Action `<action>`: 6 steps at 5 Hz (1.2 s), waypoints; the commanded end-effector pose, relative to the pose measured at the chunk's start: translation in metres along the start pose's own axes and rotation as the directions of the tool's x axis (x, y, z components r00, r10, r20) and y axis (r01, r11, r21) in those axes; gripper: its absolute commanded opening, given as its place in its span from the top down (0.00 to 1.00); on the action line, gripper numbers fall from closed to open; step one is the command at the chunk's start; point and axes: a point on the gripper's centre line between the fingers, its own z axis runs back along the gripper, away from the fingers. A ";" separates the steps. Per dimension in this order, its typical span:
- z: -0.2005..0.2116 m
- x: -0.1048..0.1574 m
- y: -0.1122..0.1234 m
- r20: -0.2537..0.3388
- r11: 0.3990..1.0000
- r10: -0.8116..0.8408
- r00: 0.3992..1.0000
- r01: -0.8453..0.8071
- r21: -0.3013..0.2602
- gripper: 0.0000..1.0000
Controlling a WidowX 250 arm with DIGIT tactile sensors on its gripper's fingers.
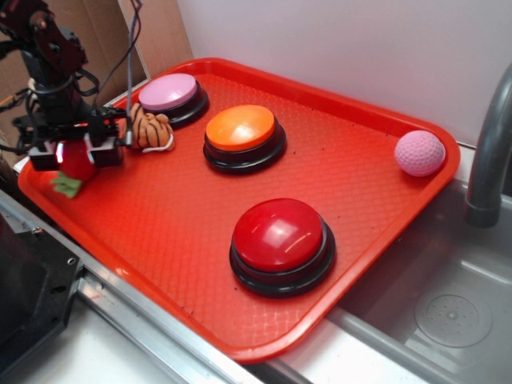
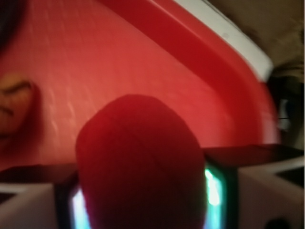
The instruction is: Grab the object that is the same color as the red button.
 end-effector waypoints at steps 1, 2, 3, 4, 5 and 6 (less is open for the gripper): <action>0.076 0.001 -0.031 -0.058 0.928 -0.368 0.928 0.362 -0.089 1.00; 0.110 -0.012 -0.051 -0.044 0.834 -0.541 0.840 0.529 -0.155 1.00; 0.139 -0.035 -0.065 0.023 0.764 -0.623 0.782 0.614 -0.196 1.00; 0.151 -0.056 -0.075 0.072 0.714 -0.669 0.739 0.667 -0.213 1.00; 0.148 -0.063 -0.078 0.097 0.707 -0.672 0.734 0.674 -0.214 1.00; 0.138 -0.054 -0.075 0.065 0.717 -0.664 0.745 0.659 -0.228 1.00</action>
